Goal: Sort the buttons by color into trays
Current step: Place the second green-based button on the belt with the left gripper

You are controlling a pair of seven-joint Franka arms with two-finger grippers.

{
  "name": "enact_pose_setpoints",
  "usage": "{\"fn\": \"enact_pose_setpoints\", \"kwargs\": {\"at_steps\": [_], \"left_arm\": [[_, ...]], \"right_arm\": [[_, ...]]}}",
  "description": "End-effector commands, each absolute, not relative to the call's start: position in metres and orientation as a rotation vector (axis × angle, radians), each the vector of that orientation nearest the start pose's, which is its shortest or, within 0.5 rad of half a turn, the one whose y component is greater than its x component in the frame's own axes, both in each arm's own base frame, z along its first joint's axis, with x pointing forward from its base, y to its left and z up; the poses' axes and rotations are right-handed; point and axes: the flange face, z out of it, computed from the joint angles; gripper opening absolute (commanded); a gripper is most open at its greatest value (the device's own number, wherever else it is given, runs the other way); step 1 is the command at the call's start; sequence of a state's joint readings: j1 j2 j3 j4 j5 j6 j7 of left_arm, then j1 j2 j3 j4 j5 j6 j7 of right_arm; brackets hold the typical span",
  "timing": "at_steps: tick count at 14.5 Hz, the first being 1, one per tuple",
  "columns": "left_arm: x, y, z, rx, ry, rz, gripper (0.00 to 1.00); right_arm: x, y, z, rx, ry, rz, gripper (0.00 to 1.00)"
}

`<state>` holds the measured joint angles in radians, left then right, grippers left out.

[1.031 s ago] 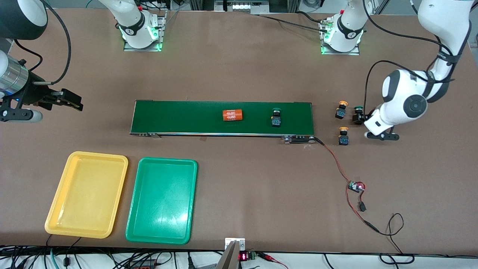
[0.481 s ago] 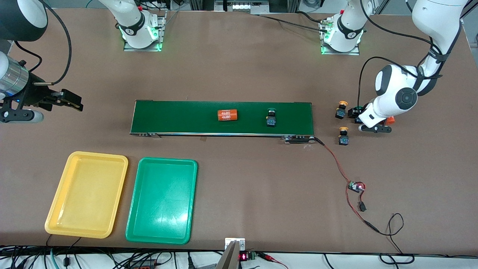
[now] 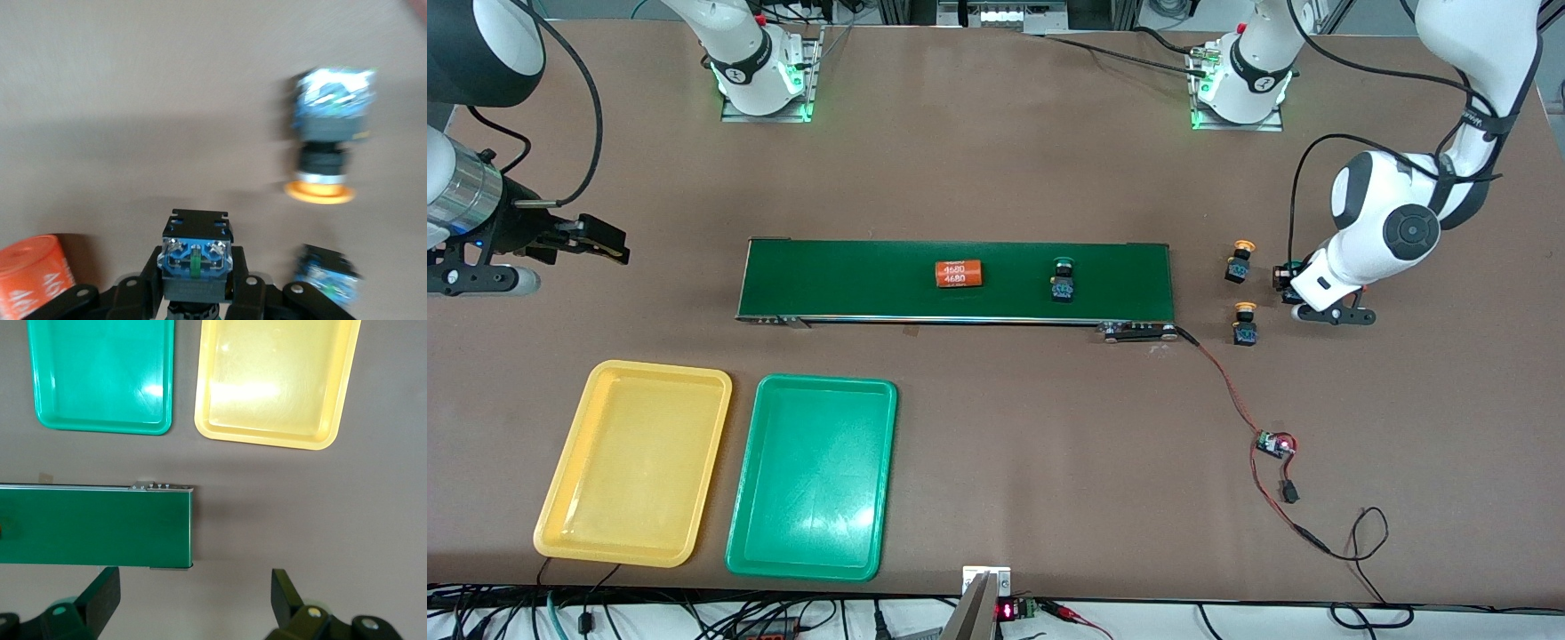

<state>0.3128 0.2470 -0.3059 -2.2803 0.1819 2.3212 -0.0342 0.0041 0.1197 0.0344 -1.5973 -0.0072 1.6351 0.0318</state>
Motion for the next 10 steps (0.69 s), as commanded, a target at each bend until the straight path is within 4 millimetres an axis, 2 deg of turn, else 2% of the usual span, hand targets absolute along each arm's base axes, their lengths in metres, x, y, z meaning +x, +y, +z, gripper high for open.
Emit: {"fn": "enact_pose_setpoints", "kwargs": {"at_steps": [1,2,3,6,7,9,10], "left_arm": [[0.546,-0.055,0.308,-3.127,0.182,0.343,0.20],[0.546,-0.086,0.318,-3.192,0.147,0.374,0.20],[0.544,-0.109,0.320,-3.225,0.091,0.386,0.20],[0.553,-0.173,0.317,-3.254,0.081,0.340,0.20],[0.554,-0.194,0.314,-3.261,0.051,0.306,0.20],[0.546,-0.236,0.294,-3.271,0.019,0.272,0.20],[0.543,-0.249,0.283,-3.275,0.003,0.270,0.20]], "right_arm": [[0.589,0.021,0.549,-3.152,-0.058,0.152,1.00],[0.588,0.023,0.548,-3.150,-0.116,0.167,1.00],[0.585,0.024,0.547,-3.147,-0.169,0.196,1.00],[0.586,0.021,0.543,-3.146,-0.162,0.215,1.00],[0.586,0.021,0.543,-3.146,-0.155,0.218,1.00],[0.586,0.024,0.545,-3.144,-0.154,0.213,1.00],[0.586,0.025,0.546,-3.143,-0.154,0.210,1.00]]}}
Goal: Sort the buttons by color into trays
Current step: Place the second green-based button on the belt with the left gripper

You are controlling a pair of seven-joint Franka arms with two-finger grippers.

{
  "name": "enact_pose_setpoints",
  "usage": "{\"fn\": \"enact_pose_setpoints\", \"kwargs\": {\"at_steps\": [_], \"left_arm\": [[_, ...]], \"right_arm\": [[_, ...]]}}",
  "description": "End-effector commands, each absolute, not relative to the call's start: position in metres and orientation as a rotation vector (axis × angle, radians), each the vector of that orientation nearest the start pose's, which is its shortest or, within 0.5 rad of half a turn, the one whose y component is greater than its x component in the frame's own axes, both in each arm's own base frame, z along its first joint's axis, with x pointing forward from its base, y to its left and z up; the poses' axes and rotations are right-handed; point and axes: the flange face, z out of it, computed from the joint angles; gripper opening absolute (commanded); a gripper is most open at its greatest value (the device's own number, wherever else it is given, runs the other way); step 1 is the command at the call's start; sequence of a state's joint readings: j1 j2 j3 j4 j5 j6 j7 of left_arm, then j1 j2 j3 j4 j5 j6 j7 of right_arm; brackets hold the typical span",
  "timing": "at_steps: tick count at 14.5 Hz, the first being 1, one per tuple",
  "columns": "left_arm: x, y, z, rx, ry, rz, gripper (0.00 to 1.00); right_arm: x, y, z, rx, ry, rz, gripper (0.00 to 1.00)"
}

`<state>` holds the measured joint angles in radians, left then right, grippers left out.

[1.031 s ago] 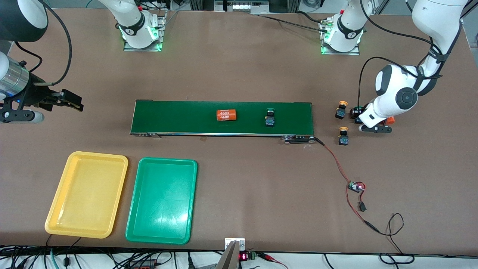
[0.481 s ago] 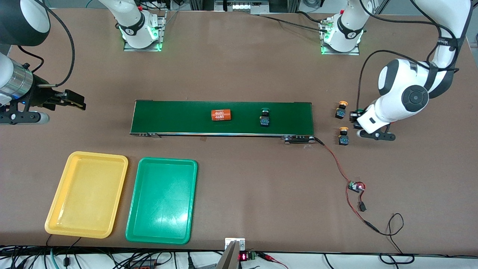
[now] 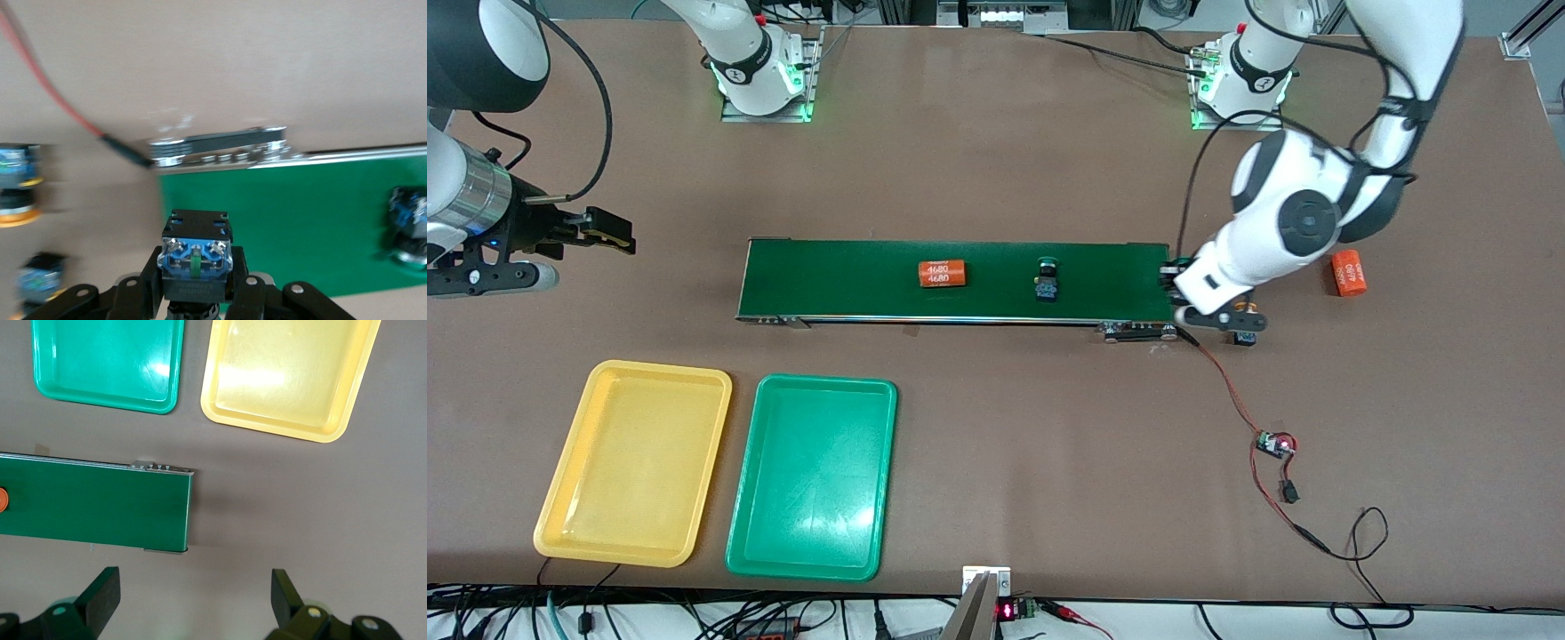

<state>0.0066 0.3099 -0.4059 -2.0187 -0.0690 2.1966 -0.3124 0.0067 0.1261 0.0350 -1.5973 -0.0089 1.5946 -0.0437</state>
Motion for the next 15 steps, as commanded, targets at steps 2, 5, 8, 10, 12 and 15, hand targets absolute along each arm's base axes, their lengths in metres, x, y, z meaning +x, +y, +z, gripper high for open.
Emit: {"fn": "enact_pose_setpoints", "kwargs": {"at_steps": [2,5,8,10,12,15], "left_arm": [[0.541,-0.263,0.265,-3.291,-0.021,0.252,0.20],[0.532,-0.272,0.264,-3.278,-0.030,0.274,0.20],[0.521,-0.277,0.248,-3.254,-0.091,0.327,0.35],[0.520,-0.276,0.248,-3.254,-0.096,0.325,0.93],[0.526,-0.276,0.267,-3.266,-0.100,0.273,1.00],[0.544,-0.248,0.314,-3.271,-0.163,0.173,1.00]], "right_arm": [[0.586,0.024,0.545,-3.142,-0.159,0.215,1.00],[0.586,0.023,0.546,-3.147,-0.159,0.211,1.00],[0.586,0.018,0.543,-3.145,-0.143,0.220,1.00],[0.578,0.019,0.541,-3.134,-0.134,0.311,1.00],[0.577,0.009,0.540,-3.121,-0.133,0.334,1.00],[0.567,0.003,0.531,-3.092,-0.164,0.461,1.00]]}}
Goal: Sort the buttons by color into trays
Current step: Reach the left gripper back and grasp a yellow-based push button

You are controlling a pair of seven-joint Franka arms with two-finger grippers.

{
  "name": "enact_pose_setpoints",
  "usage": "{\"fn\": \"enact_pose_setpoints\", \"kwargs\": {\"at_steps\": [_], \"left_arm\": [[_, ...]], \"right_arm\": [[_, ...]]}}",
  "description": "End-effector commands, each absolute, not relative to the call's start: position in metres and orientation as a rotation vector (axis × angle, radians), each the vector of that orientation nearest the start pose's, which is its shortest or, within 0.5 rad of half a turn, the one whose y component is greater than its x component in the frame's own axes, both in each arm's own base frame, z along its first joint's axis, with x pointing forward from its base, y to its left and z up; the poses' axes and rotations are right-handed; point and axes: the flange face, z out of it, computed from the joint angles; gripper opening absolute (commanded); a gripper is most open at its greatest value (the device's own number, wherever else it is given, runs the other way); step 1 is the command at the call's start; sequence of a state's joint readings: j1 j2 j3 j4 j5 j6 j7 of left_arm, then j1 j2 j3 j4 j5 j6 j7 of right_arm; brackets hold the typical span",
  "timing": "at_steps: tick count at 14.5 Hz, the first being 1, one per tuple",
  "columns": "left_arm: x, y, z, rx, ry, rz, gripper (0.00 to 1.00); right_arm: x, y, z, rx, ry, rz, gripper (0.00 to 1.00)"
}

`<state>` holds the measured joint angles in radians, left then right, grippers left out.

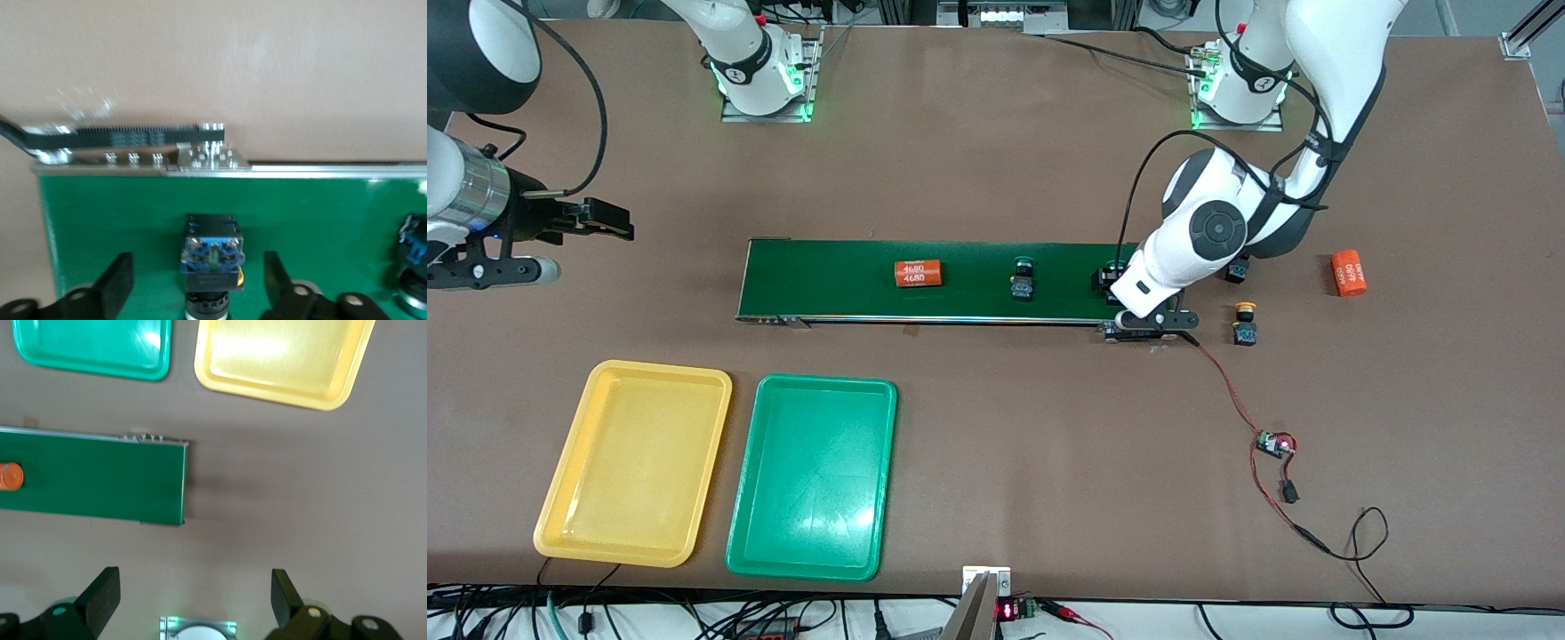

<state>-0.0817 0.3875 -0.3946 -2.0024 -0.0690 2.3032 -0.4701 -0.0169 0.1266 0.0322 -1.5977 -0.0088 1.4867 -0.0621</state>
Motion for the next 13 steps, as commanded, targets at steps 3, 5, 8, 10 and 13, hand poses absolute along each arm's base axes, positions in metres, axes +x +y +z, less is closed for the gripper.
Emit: {"fn": "enact_pose_setpoints", "kwargs": {"at_steps": [3,5,8,10,13], "left_arm": [[0.572,-0.202,0.349,-3.237,-0.190,0.217,1.00],[0.588,-0.155,0.347,-3.228,-0.097,0.211,1.00],[0.599,-0.089,0.328,-3.147,0.102,0.208,1.00],[0.601,-0.057,0.300,-3.084,0.126,0.261,1.00],[0.591,-0.054,0.255,-3.085,0.135,0.298,0.98]], "right_arm": [[0.565,0.002,0.532,-3.087,-0.164,0.485,1.00],[0.568,0.000,0.534,-3.093,-0.148,0.447,1.00],[0.583,0.006,0.540,-3.115,-0.117,0.266,1.00],[0.586,0.002,0.541,-3.096,-0.087,0.229,1.00],[0.592,-0.008,0.541,-3.051,-0.040,0.166,1.00]]}}
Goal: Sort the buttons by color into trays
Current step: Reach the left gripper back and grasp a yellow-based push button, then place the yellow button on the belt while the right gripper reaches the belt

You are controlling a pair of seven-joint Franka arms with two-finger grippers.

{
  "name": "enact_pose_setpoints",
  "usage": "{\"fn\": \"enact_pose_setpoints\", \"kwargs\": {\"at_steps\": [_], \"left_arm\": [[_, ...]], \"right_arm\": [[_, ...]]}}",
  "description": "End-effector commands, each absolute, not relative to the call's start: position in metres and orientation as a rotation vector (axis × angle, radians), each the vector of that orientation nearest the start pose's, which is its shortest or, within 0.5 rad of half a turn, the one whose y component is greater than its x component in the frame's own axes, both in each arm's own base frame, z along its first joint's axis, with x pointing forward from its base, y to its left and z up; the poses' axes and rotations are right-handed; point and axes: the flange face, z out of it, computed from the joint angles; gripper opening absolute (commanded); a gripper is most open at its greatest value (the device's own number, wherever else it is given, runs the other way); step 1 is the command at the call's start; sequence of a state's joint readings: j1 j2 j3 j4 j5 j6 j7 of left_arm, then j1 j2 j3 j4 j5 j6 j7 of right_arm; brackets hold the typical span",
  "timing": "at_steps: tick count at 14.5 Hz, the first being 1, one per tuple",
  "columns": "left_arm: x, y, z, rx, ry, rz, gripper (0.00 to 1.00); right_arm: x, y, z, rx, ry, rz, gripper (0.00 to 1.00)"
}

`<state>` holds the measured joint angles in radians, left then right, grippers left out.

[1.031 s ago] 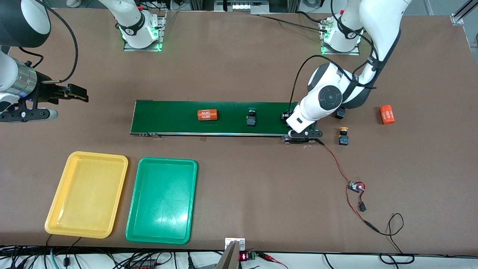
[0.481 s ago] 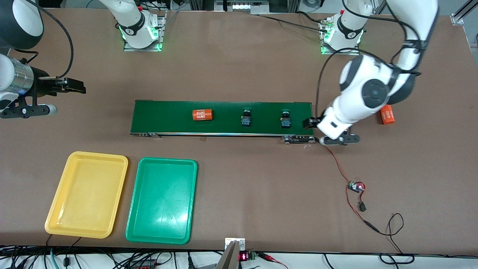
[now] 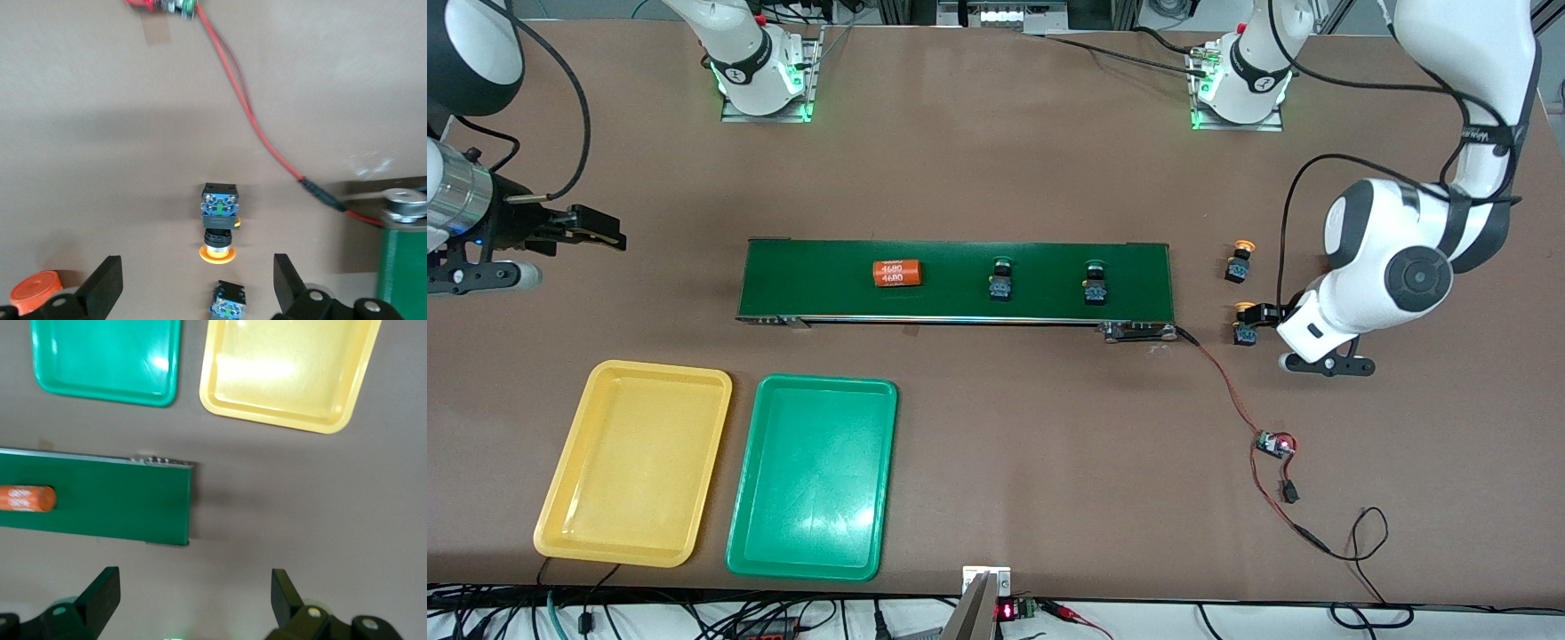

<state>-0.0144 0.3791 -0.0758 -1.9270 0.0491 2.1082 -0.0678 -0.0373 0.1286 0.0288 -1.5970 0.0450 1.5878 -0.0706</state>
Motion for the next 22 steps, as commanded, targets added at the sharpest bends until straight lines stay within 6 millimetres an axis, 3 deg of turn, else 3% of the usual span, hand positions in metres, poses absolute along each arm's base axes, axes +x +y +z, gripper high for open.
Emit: {"fn": "enact_pose_setpoints", "kwargs": {"at_steps": [1,4,7,8,11,14,18,20,22], "left_arm": [[0.587,-0.055,0.242,-3.091,0.152,0.278,0.98],[0.580,-0.056,0.210,-3.108,0.209,0.197,0.98],[0.564,-0.056,0.179,-3.120,0.216,0.143,0.97],[0.559,-0.055,0.168,-3.123,0.213,0.138,0.92],[0.557,-0.055,0.162,-3.125,0.194,0.153,0.43],[0.562,-0.053,0.185,-3.126,0.169,0.162,0.24],[0.588,-0.066,0.250,-3.137,0.149,0.269,0.22],[0.600,-0.095,0.283,-3.195,0.133,0.345,0.23],[0.593,-0.142,0.290,-3.238,0.071,0.367,0.23]], "right_arm": [[0.595,-0.011,0.541,-3.054,-0.034,0.135,1.00],[0.595,-0.023,0.541,-3.056,-0.005,0.127,1.00],[0.598,-0.019,0.533,-3.064,-0.013,0.112,1.00],[0.602,-0.018,0.524,-3.062,-0.014,0.126,1.00],[0.606,-0.006,0.512,-3.063,-0.049,0.155,1.00],[0.614,0.000,0.502,-3.057,-0.066,0.146,1.00],[0.610,0.016,0.499,-3.061,-0.088,0.139,1.00],[0.599,0.036,0.495,-3.070,0.002,0.111,1.00],[0.576,0.054,0.486,-3.075,0.003,0.109,1.00]]}}
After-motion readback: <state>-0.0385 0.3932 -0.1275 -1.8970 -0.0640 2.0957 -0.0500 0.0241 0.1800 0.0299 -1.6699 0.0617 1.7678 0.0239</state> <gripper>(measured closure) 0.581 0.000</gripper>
